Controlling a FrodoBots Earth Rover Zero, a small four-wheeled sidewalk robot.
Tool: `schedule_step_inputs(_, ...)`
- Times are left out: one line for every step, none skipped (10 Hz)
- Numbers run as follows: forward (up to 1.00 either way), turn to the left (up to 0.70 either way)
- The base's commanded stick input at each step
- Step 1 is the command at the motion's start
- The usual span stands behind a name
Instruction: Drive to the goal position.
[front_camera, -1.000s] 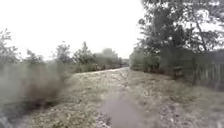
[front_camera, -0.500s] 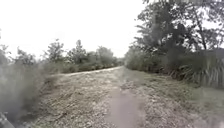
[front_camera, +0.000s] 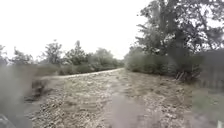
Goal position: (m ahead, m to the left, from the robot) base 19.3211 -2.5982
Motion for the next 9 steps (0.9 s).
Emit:
schedule_step_inputs(0.7,0.0)
schedule_step_inputs(0.7,0.0)
schedule_step_inputs(0.7,0.0)
schedule_step_inputs(0.7,0.0)
schedule_step_inputs(0.7,0.0)
schedule_step_inputs(0.7,0.0)
schedule_step_inputs(0.7,0.0)
schedule_step_inputs(0.7,0.0)
schedule_step_inputs(0.7,0.0)
